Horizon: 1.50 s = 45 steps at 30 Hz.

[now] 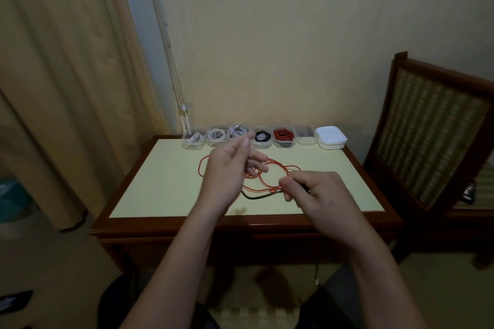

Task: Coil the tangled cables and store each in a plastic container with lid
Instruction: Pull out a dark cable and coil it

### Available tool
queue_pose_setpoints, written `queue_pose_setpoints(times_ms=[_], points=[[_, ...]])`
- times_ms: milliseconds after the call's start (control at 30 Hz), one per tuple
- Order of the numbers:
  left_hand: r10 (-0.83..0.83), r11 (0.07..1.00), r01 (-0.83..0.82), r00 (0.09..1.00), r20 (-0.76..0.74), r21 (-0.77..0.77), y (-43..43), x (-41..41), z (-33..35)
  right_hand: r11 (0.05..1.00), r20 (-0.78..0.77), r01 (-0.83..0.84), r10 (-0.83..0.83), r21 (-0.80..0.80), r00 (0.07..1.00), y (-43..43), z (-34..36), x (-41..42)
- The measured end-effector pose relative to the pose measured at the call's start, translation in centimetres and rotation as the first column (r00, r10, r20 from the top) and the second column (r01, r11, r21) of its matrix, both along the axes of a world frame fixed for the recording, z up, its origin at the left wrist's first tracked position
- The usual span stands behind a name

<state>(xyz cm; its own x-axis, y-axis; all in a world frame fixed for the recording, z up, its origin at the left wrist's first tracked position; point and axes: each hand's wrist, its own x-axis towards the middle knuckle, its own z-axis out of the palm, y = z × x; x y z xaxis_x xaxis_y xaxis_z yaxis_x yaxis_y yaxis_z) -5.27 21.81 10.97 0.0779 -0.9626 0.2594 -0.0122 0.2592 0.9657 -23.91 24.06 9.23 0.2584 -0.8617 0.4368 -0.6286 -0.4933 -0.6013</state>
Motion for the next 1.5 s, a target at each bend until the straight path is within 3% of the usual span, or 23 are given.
queue_pose_setpoints(times_ms=[100, 167, 233, 333, 533, 700, 900, 1000, 1333, 1500], points=[[-0.125, 0.992, 0.121, 0.976, 0.178, 0.036, 0.3, -1.1, -0.8, 0.999, 0.082, 0.025, -0.022, -0.033, 0.996, 0.1, 0.7, 0.2], [-0.212, 0.974, 0.198, 0.967, 0.141, 0.108, 0.7, -1.7, -0.8, 0.996, 0.142, 0.057, -0.047, -0.07, 0.989, 0.1, 0.8, 0.3], [-0.309, 0.926, 0.322, 0.946, -0.097, 0.196, 1.1, -2.2, -0.4, 0.992, 0.245, 0.102, -0.079, -0.079, 0.966, 0.1, 0.8, 0.5], [-0.38, 0.834, 0.505, 0.818, -0.432, 0.223, 1.6, -2.4, 0.7, 0.983, 0.408, 0.183, -0.155, -0.029, 0.9, 0.1, 1.1, 0.9], [-0.361, 0.749, 0.649, 0.572, -0.737, 0.136, 1.6, -1.9, 2.2, 0.992, 0.487, 0.056, -0.105, 0.113, 0.867, 0.4, 1.2, 1.7], [-0.296, 0.767, 0.632, 0.503, -0.812, 0.112, 1.7, -2.4, 2.1, 0.984, 0.546, 0.089, -0.159, 0.152, 0.822, 0.8, 1.4, 2.9], [-0.14, 0.902, 0.382, 0.7, -0.701, 0.201, 2.2, -4.7, 1.6, 0.96, 0.569, 0.247, -0.277, 0.131, 0.774, 0.8, 0.8, 3.7], [-0.139, 0.917, 0.351, 0.729, -0.67, 0.192, 2.5, -5.1, 1.6, 0.959, 0.569, 0.251, -0.28, 0.131, 0.774, 0.7, 0.7, 3.7], [-0.154, 0.838, 0.501, 0.598, -0.787, 0.216, 2.2, -3.3, 2.3, 0.975, 0.632, 0.174, -0.224, 0.14, 0.742, 0.8, 0.6, 3.4], [-0.059, 0.841, 0.521, 0.358, -0.932, 0.147, 1.3, -0.2, 2.7, 0.973, 0.599, 0.195, -0.23, 0.123, 0.767, 0.4, 0.1, 2.3]])
